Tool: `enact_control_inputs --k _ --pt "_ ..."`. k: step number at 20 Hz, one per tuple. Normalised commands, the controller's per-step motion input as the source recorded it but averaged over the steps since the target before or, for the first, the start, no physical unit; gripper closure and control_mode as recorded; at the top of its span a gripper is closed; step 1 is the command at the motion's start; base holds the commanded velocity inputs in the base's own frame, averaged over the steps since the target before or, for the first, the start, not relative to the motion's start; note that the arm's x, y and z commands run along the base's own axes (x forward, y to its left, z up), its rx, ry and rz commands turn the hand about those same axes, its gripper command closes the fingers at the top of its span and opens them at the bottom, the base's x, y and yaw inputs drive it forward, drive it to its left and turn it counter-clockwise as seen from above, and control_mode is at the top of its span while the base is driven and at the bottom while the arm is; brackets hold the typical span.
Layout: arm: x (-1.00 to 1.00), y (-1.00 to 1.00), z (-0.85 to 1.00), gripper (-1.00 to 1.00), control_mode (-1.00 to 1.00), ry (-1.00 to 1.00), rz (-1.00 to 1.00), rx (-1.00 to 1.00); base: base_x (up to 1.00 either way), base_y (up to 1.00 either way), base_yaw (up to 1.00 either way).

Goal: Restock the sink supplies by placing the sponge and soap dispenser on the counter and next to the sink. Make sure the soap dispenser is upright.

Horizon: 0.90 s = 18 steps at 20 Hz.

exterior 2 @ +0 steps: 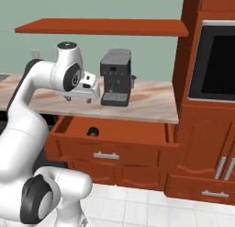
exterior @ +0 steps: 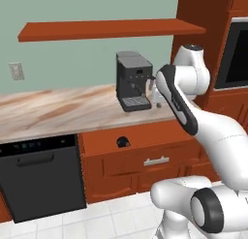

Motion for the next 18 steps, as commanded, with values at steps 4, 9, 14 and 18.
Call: enact_control_inputs --k 4,9,14,18 --pt "0.0 0.0 0.0 -1.0 1.0 0.0 0.0 0.0 0.38 -0.43 0.0" --pt "0.0 0.0 0.0 -1.0 1.0 0.0 0.0 0.0 0.49 -0.4 0.0" --pt "0.0 0.0 0.0 -1.0 1.0 0.0 0.0 0.0 0.43 -0.29 0.0" --pt "0.0 0.0 0.0 -1.0 1.0 0.0 0.0 0.0 0.4 -0.18 0.0"
